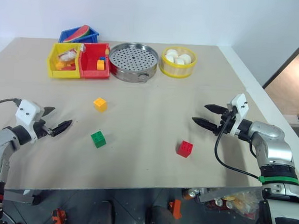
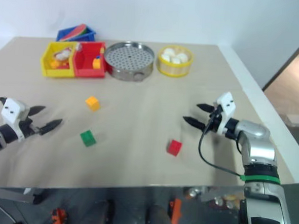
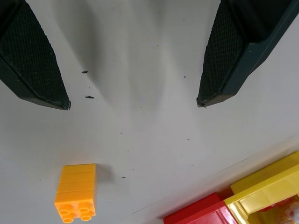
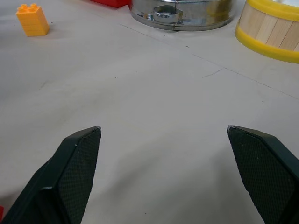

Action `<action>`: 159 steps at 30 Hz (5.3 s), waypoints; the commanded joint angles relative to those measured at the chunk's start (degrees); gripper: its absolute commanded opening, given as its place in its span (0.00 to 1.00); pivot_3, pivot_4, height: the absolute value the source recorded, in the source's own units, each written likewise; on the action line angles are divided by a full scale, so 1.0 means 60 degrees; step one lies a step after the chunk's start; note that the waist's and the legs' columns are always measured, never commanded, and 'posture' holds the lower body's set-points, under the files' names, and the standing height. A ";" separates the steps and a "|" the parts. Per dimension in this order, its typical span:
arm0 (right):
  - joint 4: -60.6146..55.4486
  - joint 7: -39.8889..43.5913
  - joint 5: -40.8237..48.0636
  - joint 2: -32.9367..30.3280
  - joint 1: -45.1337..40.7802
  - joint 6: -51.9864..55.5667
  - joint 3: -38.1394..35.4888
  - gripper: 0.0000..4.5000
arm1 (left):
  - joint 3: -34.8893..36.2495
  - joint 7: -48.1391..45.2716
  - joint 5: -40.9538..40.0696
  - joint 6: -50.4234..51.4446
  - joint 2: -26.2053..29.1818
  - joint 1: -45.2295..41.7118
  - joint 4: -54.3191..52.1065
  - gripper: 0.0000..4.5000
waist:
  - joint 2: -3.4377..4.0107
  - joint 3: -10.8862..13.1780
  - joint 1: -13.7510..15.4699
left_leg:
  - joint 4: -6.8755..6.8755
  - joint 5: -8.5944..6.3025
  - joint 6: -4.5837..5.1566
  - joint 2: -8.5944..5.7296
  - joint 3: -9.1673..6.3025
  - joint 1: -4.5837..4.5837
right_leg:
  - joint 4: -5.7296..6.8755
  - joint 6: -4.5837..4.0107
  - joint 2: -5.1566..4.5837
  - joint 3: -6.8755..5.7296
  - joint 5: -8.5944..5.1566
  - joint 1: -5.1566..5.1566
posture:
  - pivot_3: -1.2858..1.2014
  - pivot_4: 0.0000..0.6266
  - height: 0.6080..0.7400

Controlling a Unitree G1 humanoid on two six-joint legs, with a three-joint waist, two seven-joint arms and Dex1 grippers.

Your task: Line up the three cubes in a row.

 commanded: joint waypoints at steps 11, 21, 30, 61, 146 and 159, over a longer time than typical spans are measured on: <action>-0.0080 0.0219 -0.0316 -0.0094 -0.0476 -0.0103 0.0214 1.00 | 0.0063 -0.0494 -0.0009 -0.0451 0.0183 -0.0523 0.0343 1.00 | 0.0000 0.0000 -0.0002 | 0.0012 0.0004 0.0004 0.0007 0.0041 0.0019 | 0.0004 0.0006 0.0003 0.0041 0.0029 -0.0004 | 0.52 0.24 1.00; -0.2557 0.0335 0.0508 -0.0496 0.0049 0.1382 -0.0106 1.00 | -0.0437 -0.1686 -0.1502 0.0761 0.0299 -0.0600 -0.3089 1.00 | -0.0001 -0.0001 0.0009 | 0.0015 0.0004 0.0003 0.0006 0.0045 0.0006 | 0.0015 0.0016 0.0005 0.0058 0.0029 -0.0015 | 0.52 0.24 1.00; -0.6067 0.0634 0.1140 -0.0911 0.1572 0.2614 0.0373 1.00 | -0.3204 -0.3114 -0.1831 0.1899 0.0344 -0.0439 -0.6156 1.00 | 0.0001 -0.0002 -0.0043 | 0.0015 0.0000 0.0004 0.0012 0.0056 0.0028 | 0.0017 0.0017 0.0029 0.0093 0.0028 -0.0013 | 0.52 0.24 1.00; -0.4735 0.0121 0.0059 -0.0191 0.3162 0.1247 0.1364 0.36 | -0.4233 -0.2484 -0.1111 0.2034 -0.0483 -0.0609 -0.6194 1.00 | -0.0001 -0.0002 -0.0015 | 0.0073 0.0003 0.0008 0.0015 0.0029 0.0030 | 0.0042 0.0000 0.0052 0.0100 0.0030 0.0007 | 0.52 0.24 1.00; -0.5896 0.1284 0.2087 0.0176 -0.0889 0.3760 0.1000 1.00 | -0.3147 -0.1321 0.0462 0.1602 -0.0088 0.0274 -0.2848 0.70 | -0.0004 -0.0002 -0.0004 | 0.0030 0.0003 0.0003 0.0026 0.0040 0.0025 | 0.0048 -0.0023 0.0051 0.0099 0.0037 -0.0034 | 0.52 0.24 1.00; -0.5586 0.1350 0.1799 0.0099 -0.0950 0.3308 0.1257 1.00 | -0.3200 -0.1446 0.0229 0.1851 -0.0210 -0.0042 -0.3281 0.30 | -0.0002 -0.0003 -0.0004 | 0.0038 0.0008 0.0009 0.0029 0.0041 0.0035 | 0.0049 -0.0052 0.0053 0.0101 0.0043 -0.0030 | 0.52 0.24 1.00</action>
